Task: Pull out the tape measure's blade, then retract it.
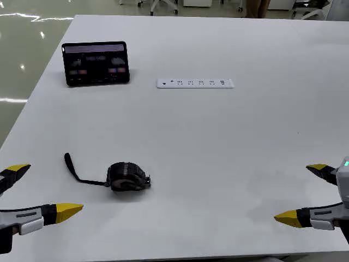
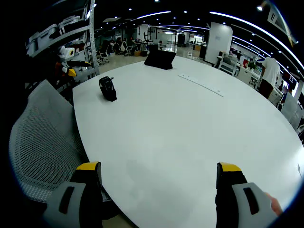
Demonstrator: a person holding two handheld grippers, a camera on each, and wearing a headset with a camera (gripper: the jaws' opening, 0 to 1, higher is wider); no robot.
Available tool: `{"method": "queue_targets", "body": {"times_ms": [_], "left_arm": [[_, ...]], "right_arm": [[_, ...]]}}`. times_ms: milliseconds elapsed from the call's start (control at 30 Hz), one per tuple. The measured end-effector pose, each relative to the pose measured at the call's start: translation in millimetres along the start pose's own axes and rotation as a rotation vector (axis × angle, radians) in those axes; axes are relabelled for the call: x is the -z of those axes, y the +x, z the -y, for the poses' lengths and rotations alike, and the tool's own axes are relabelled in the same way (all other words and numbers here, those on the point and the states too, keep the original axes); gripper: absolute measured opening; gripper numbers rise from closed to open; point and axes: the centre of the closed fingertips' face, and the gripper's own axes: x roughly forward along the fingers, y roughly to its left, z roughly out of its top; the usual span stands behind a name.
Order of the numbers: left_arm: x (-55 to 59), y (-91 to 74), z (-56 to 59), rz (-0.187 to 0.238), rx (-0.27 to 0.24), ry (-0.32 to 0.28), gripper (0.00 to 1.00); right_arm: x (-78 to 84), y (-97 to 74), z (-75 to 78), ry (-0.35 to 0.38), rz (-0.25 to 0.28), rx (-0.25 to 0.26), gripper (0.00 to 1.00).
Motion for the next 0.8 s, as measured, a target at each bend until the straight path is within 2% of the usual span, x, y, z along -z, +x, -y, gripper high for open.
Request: {"method": "queue_targets", "body": {"times_ms": [433,567,667,733,800], "left_arm": [[2.3,-1.5,1.9,-0.009,-0.007,0.000,1.00],[1.0,-0.6,2.4,-0.009,-0.006,0.001,1.00],[-1.3,0.3,2.3,-0.004,-0.005,0.002,1.00],[-5.5,1.7,1.1,0.010,-0.002,0.005,1.00],[-7.5,4.4,1.3,0.000,0.004,0.010,1.00]], "right_arm": [[0.4,-4.7,5.4,-0.003,-0.001,0.015,0.96],[-3.6,-3.1,7.5,-0.018,0.010,0.020,1.00],[-7.3,-1.3,7.4,-0.020,0.010,0.010,0.98],[-13.8,-0.6,4.7,-0.020,0.015,-0.004,0.94],[-23.4,1.6,2.4,-0.032,0.033,-0.014,0.95]]}}
